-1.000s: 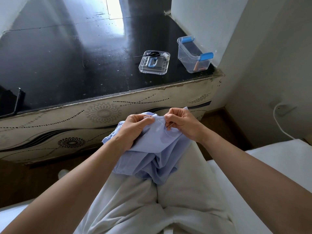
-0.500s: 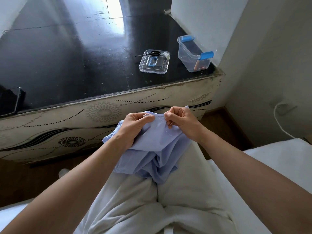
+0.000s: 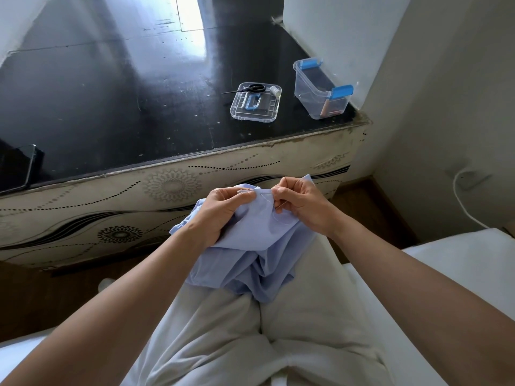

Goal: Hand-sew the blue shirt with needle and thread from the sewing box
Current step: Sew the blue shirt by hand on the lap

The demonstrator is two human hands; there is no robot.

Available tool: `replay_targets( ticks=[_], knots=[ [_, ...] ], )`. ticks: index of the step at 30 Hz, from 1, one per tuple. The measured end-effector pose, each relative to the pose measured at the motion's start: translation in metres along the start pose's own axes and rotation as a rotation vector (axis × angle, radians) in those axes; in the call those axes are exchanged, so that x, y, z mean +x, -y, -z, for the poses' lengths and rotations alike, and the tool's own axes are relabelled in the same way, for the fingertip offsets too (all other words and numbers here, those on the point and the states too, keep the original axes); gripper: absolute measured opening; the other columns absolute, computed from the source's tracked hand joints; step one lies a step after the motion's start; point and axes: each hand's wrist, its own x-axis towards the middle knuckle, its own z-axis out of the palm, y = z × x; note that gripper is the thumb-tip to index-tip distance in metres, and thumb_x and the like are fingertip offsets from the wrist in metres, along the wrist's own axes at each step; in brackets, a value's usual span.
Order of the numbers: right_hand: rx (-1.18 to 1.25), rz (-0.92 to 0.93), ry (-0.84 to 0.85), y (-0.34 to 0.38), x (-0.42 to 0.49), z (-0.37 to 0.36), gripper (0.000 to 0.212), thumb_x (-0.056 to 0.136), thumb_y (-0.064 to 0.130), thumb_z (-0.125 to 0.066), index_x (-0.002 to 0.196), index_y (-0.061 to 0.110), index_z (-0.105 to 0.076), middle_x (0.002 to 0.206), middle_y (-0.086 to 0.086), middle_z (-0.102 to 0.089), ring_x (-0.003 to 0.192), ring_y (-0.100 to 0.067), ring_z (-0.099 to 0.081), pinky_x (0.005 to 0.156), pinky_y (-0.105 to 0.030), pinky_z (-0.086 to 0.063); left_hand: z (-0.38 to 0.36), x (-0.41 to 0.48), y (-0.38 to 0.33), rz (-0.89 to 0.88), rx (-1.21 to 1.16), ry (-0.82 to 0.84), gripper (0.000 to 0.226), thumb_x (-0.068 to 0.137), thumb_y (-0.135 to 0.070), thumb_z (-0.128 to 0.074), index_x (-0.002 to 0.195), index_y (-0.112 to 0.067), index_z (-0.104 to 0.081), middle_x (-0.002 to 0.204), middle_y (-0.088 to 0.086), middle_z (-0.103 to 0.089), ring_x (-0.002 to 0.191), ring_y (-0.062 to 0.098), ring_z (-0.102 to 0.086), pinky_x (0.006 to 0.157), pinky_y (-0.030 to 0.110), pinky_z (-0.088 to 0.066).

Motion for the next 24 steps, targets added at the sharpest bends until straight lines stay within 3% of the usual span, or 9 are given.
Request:
replay_targets(
  ticks=[13,15,18,24],
  knots=[
    [0.139,-0.031,0.047,0.0023,-0.0006,-0.0013,0.018,0.099,0.006,-0.047,0.083,0.004,-0.055,0.075,-0.008,-0.06,0.068,-0.011,-0.058,0.07,-0.018,-0.052,0.0023,-0.0003,-0.0009,-0.012,-0.049,0.05,0.03,0.093,-0.015,-0.06,0.115,0.005,-0.065,0.102,0.019,-0.065,0.089,0.025,-0.06,0.081,0.033,-0.047],
    [0.163,-0.038,0.056,0.0025,-0.001,-0.0008,0.015,0.095,0.013,-0.053,0.084,0.004,-0.055,0.075,-0.007,-0.062,0.069,-0.011,-0.059,0.069,-0.017,-0.053,0.0025,-0.0008,-0.0014,-0.012,-0.045,0.057,0.03,0.093,-0.015,-0.06,0.115,0.005,-0.065,0.101,0.019,-0.066,0.087,0.024,-0.061,0.079,0.032,-0.049],
    [0.188,-0.057,0.066,0.0031,-0.0008,-0.0008,0.032,0.076,0.032,-0.066,0.085,0.004,-0.055,0.08,-0.008,-0.063,0.071,-0.011,-0.062,0.069,-0.017,-0.054,0.0019,-0.0014,-0.0018,-0.015,-0.054,0.068,0.033,0.093,-0.015,-0.06,0.118,0.006,-0.063,0.102,0.019,-0.066,0.087,0.023,-0.063,0.078,0.03,-0.052],
    [0.196,-0.062,0.066,0.0027,-0.0015,0.0001,0.034,0.074,0.034,-0.067,0.087,0.004,-0.056,0.078,-0.006,-0.065,0.071,-0.011,-0.062,0.068,-0.017,-0.055,0.0012,-0.002,-0.0031,-0.008,-0.048,0.085,0.045,0.087,-0.021,-0.064,0.117,0.012,-0.06,0.105,0.022,-0.063,0.093,0.028,-0.057,0.081,0.033,-0.047]
  ],
)
